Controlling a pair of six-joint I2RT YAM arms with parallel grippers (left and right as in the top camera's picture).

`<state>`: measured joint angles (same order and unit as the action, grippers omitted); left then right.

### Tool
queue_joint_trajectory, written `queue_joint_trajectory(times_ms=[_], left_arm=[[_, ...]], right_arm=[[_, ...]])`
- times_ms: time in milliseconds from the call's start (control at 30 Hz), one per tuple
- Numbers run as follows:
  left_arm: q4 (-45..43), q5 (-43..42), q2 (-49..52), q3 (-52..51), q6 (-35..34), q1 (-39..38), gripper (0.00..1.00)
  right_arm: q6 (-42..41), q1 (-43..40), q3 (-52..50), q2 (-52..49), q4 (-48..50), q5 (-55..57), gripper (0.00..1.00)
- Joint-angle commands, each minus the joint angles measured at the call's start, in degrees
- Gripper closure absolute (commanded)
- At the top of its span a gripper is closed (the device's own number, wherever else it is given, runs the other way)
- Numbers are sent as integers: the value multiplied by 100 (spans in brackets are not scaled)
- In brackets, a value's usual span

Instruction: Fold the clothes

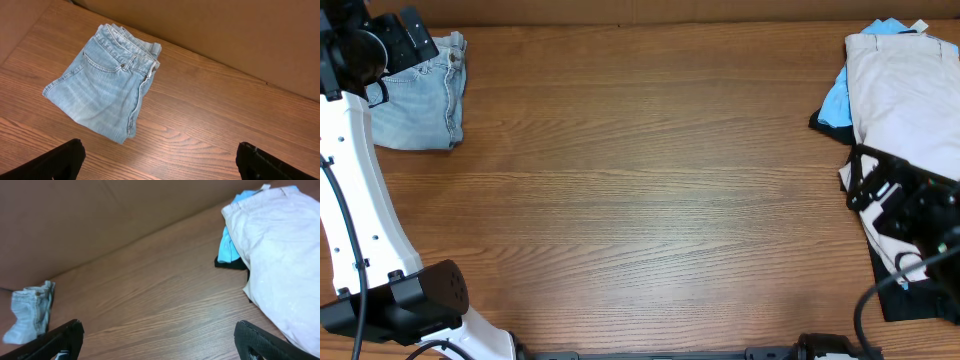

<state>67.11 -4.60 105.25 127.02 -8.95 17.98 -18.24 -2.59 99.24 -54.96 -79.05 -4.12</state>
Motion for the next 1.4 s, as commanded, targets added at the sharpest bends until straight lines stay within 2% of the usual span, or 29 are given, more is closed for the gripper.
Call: queue_joint_trajectory(times_ms=[0,200,333,433,567,967,1133,1367], left_arm=[[-2,-98,39,-17,79,-39,0],[-2,-98,39,-17,79,-39,0],[-2,-98,39,-17,81,-39,0],[-2,-98,39,-17,79,-39,0],[-2,-98,39,-17,79,-39,0],[-2,-98,39,-17,79,-39,0],[0,-98,39,-17,79,-39,0],[-2,-98,39,-17,79,-39,0]], right_arm=[[-44,0,74,103,22,-24,0],[-42,2,63,81,-426,-35,0],[-39,-9,-258,179,-61,372,0],[55,-4,-804,442,595,542,0],[199,-4,-2199,1095,1923,538,0],[190,-15,-7683,3971,6220,-208,0],[173,0,-9053,4872,7020,-262,0],[175,0,-9672,5451,7108,-243,0]])
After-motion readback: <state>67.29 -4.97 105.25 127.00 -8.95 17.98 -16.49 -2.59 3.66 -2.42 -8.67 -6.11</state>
